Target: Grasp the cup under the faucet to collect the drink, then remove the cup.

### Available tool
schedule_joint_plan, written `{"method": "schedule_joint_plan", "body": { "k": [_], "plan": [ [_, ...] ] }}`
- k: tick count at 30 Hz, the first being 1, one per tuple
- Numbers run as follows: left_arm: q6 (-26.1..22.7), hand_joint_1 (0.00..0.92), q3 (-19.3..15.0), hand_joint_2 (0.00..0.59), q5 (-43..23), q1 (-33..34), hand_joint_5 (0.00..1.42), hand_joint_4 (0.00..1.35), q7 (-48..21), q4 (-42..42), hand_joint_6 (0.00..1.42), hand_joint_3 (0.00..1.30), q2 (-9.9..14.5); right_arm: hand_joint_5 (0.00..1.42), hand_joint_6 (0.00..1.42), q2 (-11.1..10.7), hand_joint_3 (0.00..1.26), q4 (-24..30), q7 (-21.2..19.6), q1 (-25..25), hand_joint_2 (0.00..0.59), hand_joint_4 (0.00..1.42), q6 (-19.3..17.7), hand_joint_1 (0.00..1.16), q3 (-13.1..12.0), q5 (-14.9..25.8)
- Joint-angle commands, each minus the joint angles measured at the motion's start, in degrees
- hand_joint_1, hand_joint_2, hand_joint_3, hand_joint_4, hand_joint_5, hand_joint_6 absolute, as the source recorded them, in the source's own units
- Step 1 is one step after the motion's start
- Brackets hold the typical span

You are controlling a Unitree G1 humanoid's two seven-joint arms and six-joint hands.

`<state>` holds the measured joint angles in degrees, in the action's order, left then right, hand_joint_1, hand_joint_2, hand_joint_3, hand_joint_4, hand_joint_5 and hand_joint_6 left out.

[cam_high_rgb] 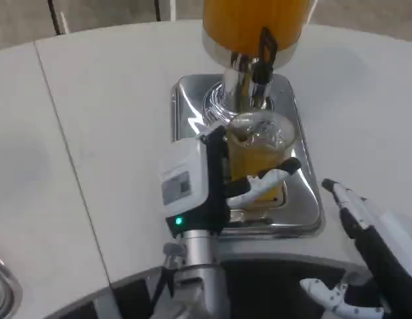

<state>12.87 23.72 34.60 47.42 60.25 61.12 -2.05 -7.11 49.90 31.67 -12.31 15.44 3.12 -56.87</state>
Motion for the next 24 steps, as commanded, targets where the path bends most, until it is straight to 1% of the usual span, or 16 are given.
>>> {"method": "schedule_joint_plan", "body": {
  "k": [1, 6, 9, 13, 17, 20, 24],
  "plan": [
    [1.8, 0.502, -0.5, 0.094, 0.9, -1.6, 1.42, 1.2, 1.3, -2.8, 1.42, 1.01, 2.0, 0.0, 0.1, -1.0, 0.0, -0.5, -1.0, 1.3, 0.357, 0.0, -0.7, 0.58, 0.7, 0.0],
    [2.7, 0.506, -0.9, 0.096, 1.3, -3.2, 1.42, 1.2, 1.6, -5.9, 1.42, 1.01, 4.9, 0.0, 0.1, -1.7, 0.0, -0.9, 0.1, 3.1, 0.357, 0.0, -0.3, 0.58, 1.3, -0.3],
    [2.9, 0.507, -0.7, 0.098, 1.8, -4.0, 1.42, 1.2, 1.7, -7.0, 1.42, 1.0, 6.1, 0.0, 0.1, -1.5, 0.0, -1.0, -0.5, 3.2, 0.357, 0.0, 0.1, 0.58, 1.8, -0.6],
    [3.5, 0.505, -1.4, 0.095, 2.1, -5.8, 1.42, 1.2, 1.8, -8.6, 1.42, 1.0, 8.1, 0.0, 0.1, -1.5, 0.0, -2.1, -0.9, 4.0, 0.36, 0.0, 0.0, 0.58, 2.7, -0.7],
    [4.0, 0.503, -2.9, 0.092, 2.2, -7.8, 1.42, 1.2, 1.4, -11.1, 1.42, 1.0, 10.7, 0.0, 0.1, -2.0, 0.0, -3.2, -1.5, 5.4, 0.362, 0.0, -0.6, 0.57, 3.3, -0.8],
    [4.6, 0.502, -3.9, 0.091, 2.5, -9.8, 1.42, 1.2, 0.8, -14.3, 1.42, 1.0, 12.8, 0.0, 0.1, -2.6, 0.0, -3.9, -1.8, 6.6, 0.363, 0.0, -0.7, 0.57, 3.1, -0.2],
    [4.8, 0.501, -5.3, 0.092, 2.1, -12.0, 1.42, 1.22, -0.7, -17.3, 1.42, 1.0, 14.5, 0.0, 0.1, -3.3, 0.0, -4.2, -2.2, 6.8, 0.363, 0.0, -0.7, 0.57, 3.0, 0.3]
  ]
}}
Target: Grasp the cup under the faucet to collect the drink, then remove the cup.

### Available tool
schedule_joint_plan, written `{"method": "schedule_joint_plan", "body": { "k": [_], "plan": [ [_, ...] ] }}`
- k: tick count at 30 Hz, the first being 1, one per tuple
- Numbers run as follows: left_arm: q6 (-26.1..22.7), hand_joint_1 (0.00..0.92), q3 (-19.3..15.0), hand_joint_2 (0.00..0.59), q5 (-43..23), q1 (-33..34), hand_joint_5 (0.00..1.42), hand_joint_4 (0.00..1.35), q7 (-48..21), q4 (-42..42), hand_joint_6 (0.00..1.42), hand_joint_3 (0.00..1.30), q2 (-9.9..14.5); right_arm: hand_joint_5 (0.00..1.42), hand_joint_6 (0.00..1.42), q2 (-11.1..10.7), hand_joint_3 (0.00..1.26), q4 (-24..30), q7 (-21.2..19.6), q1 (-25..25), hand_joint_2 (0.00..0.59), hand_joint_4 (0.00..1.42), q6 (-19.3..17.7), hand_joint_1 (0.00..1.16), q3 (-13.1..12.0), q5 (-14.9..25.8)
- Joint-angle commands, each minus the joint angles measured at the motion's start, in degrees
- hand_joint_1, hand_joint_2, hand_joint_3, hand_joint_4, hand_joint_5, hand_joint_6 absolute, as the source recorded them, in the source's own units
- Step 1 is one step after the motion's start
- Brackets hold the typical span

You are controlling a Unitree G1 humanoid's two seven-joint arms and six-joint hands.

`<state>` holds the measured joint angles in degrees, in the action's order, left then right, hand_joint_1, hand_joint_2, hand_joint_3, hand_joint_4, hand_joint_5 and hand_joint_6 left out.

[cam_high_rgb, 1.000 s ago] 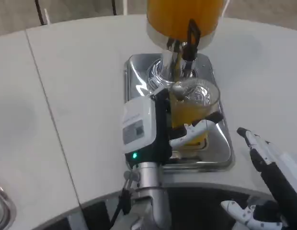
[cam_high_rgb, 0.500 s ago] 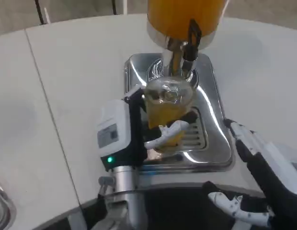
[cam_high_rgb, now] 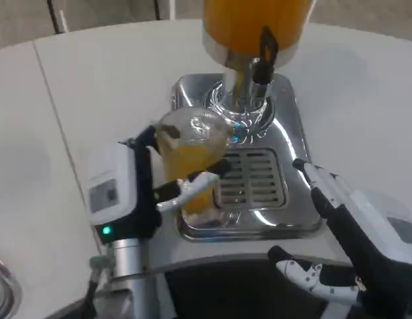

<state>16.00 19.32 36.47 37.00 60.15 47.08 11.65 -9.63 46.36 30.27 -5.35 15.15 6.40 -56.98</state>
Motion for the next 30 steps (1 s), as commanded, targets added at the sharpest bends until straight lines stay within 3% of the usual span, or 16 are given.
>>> {"method": "schedule_joint_plan", "body": {
  "k": [1, 5, 10, 14, 23, 30],
  "plan": [
    [1.8, 0.501, -1.3, 0.092, 0.2, -2.1, 1.42, 1.22, -0.9, -4.1, 1.42, 1.0, 1.2, 0.0, 0.1, -0.9, 0.0, -0.6, -1.0, -0.2, 0.364, 0.0, -0.6, 0.58, -0.1, 0.3],
    [2.2, 0.501, -2.5, 0.092, 0.2, -4.4, 1.42, 1.22, -2.3, -8.0, 1.42, 1.0, 2.5, 0.0, 0.1, -1.0, 0.0, -0.5, -1.6, 0.0, 0.367, 0.0, -1.2, 0.58, 0.7, 0.0],
    [3.9, 0.499, -4.9, 0.09, -0.4, -9.4, 1.42, 1.22, -5.9, -15.3, 1.42, 1.0, 5.7, 0.0, 0.1, -3.0, 0.0, 0.0, -1.8, 0.2, 0.369, 0.0, -3.0, 0.58, 0.8, -1.9],
    [4.8, 0.496, -6.4, 0.089, -0.2, -12.7, 1.42, 1.22, -8.3, -20.2, 1.42, 1.0, 6.9, 0.0, 0.1, -3.7, 0.0, -0.8, -1.5, 1.3, 0.37, 0.0, -3.3, 0.58, 0.2, -1.2],
    [7.1, 0.494, -9.5, 0.089, -1.1, -18.1, 1.42, 1.23, -12.2, -26.2, 1.42, 1.0, 7.8, 0.0, 0.09, -5.3, 0.0, -2.8, -3.5, 2.8, 0.37, 0.0, -5.3, 0.59, 0.8, -3.5],
    [8.2, 0.493, -11.9, 0.089, -1.9, -23.6, 1.42, 1.23, -16.3, -34.7, 1.42, 1.0, 7.2, 0.0, 0.0, -5.3, 0.0, -2.5, -5.6, 1.4, 0.37, 0.0, -7.1, 0.55, 2.0, -9.3]
  ]
}}
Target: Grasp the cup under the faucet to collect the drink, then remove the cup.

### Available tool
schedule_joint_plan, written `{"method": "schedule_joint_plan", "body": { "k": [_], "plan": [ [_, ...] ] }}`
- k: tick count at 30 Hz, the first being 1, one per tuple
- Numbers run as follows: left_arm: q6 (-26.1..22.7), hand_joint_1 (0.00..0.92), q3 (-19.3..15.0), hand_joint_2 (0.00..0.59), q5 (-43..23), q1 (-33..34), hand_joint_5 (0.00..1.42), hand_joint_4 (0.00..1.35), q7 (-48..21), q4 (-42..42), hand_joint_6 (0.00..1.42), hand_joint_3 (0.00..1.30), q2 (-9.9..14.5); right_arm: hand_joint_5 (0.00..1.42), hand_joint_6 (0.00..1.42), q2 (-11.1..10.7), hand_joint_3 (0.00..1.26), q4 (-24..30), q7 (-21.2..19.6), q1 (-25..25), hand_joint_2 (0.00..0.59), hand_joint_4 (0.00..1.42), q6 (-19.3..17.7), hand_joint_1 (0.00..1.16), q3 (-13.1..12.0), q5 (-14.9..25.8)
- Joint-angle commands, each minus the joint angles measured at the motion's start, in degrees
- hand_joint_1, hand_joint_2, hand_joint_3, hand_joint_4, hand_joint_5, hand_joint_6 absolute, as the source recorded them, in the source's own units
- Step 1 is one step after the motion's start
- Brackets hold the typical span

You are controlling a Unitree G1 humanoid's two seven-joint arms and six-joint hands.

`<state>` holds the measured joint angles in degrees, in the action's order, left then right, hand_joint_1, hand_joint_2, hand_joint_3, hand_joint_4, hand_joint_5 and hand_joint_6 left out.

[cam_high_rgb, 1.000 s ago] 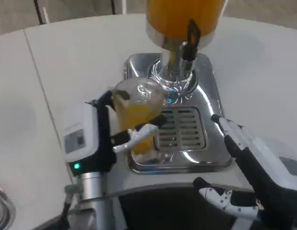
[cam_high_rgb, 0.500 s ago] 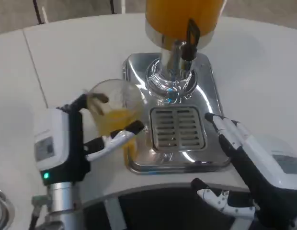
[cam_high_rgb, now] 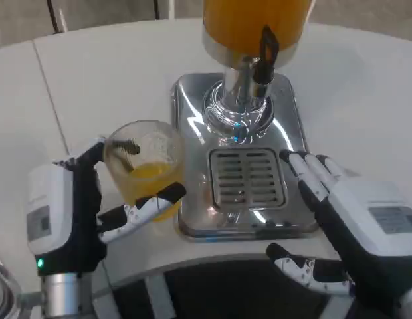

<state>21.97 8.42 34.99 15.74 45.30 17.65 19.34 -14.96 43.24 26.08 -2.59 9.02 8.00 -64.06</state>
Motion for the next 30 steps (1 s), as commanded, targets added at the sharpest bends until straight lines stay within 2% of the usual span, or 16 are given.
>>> {"method": "schedule_joint_plan", "body": {
  "k": [1, 8, 13, 16, 19, 22, 30],
  "plan": [
    [2.6, 0.493, -0.9, 0.089, 0.0, -3.6, 1.42, 1.23, -1.9, -6.8, 1.42, 1.0, -0.4, 0.0, 0.0, 0.2, 0.0, 0.7, -1.4, -1.5, 0.369, 0.0, -1.0, 0.54, 0.4, -2.4],
    [4.8, 0.493, -1.8, 0.089, 0.8, -8.4, 1.42, 1.23, -4.3, -12.4, 1.42, 1.0, 0.3, 0.0, 0.0, 0.1, 0.0, 2.5, -3.5, -5.6, 0.391, 0.0, -3.8, 0.47, 0.2, -3.7],
    [6.8, 0.493, -3.4, 0.09, 0.7, -10.6, 1.42, 1.23, -6.0, -14.6, 1.42, 1.0, 0.9, 0.0, 0.0, 1.1, 0.0, 3.5, -5.3, -8.5, 0.39, 0.0, -5.3, 0.46, 0.7, -4.6],
    [7.6, 0.493, -3.8, 0.09, 0.5, -12.4, 1.42, 1.23, -7.2, -16.9, 1.42, 1.0, 0.4, 0.0, 0.0, 1.0, 0.0, 3.5, -6.0, -8.8, 0.39, 0.0, -6.6, 0.46, 1.1, -5.1],
    [8.3, 0.493, -4.1, 0.09, 0.1, -14.2, 1.42, 1.23, -8.5, -19.6, 1.42, 1.0, 0.0, 0.0, 0.0, 1.7, 0.0, 3.9, -6.5, -9.1, 0.39, 0.0, -6.5, 0.45, 0.6, -5.5],
    [8.9, 0.493, -4.6, 0.09, -0.4, -15.6, 1.42, 1.23, -10.0, -21.7, 1.42, 1.0, -0.3, 0.0, 0.0, 1.4, 0.0, 4.2, -6.2, -8.7, 0.39, 0.0, -7.1, 0.45, 0.3, -6.8],
    [10.5, 0.493, -5.1, 0.09, -0.2, -21.0, 1.42, 1.23, -13.2, -26.6, 1.42, 1.0, -1.9, 0.0, 0.0, 2.5, 0.0, 5.4, -7.8, -10.0, 0.389, 0.0, -8.3, 0.45, 0.0, -6.4]
  ]
}}
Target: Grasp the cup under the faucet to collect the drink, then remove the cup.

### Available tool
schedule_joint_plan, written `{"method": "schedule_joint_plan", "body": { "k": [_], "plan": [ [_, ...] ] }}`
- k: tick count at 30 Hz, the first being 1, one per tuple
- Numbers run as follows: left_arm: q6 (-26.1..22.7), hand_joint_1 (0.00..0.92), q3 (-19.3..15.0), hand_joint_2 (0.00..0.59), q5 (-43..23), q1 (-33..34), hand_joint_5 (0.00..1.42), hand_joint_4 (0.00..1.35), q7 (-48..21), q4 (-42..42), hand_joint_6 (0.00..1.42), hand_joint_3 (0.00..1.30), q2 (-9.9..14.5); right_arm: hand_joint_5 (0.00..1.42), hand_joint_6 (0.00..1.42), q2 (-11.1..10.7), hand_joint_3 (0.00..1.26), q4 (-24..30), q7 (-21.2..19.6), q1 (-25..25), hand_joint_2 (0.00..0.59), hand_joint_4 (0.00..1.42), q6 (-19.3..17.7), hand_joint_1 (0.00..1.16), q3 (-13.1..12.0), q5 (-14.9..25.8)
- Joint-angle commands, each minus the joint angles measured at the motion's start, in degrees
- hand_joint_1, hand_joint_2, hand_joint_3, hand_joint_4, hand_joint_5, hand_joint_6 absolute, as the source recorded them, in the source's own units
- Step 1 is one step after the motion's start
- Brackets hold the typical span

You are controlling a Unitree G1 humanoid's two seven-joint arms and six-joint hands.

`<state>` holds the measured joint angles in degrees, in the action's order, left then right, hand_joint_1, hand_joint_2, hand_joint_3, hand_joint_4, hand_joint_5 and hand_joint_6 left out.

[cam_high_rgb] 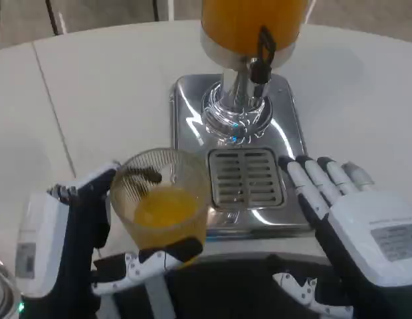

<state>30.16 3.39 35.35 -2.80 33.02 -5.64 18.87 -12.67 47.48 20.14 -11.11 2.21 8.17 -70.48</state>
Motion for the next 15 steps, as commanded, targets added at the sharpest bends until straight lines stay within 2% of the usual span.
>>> {"method": "schedule_joint_plan", "body": {
  "k": [1, 7, 11, 15],
  "plan": [
    [2.4, 0.493, -0.1, 0.09, -0.5, -3.1, 1.42, 1.23, -1.2, -3.9, 1.42, 1.0, -1.7, 0.0, 0.0, 0.5, 0.0, 1.3, -2.3, -1.8, 0.388, 0.0, -1.6, 0.45, -0.1, -0.2],
    [3.0, 0.486, 0.1, 0.086, -0.2, -5.3, 1.42, 1.24, -3.3, -5.7, 1.42, 1.0, -2.8, 0.0, 0.0, 0.9, 0.0, 0.8, -3.0, -2.7, 0.384, 0.0, -2.6, 0.44, -0.1, 0.2],
    [3.1, 0.485, 0.1, 0.086, 0.0, -5.9, 1.42, 1.25, -3.9, -6.5, 1.42, 1.0, -3.8, 0.0, 0.0, 0.4, 0.0, 0.6, -3.5, -2.9, 0.383, 0.0, -3.7, 0.44, -0.4, 0.6],
    [3.2, 0.485, -0.1, 0.086, 0.5, -6.0, 1.42, 1.24, -4.2, -6.7, 1.42, 1.0, -4.5, 0.0, 0.0, 1.0, 0.0, 0.3, -3.5, -2.8, 0.382, 0.0, -3.5, 0.44, -0.8, 0.7]
  ]
}}
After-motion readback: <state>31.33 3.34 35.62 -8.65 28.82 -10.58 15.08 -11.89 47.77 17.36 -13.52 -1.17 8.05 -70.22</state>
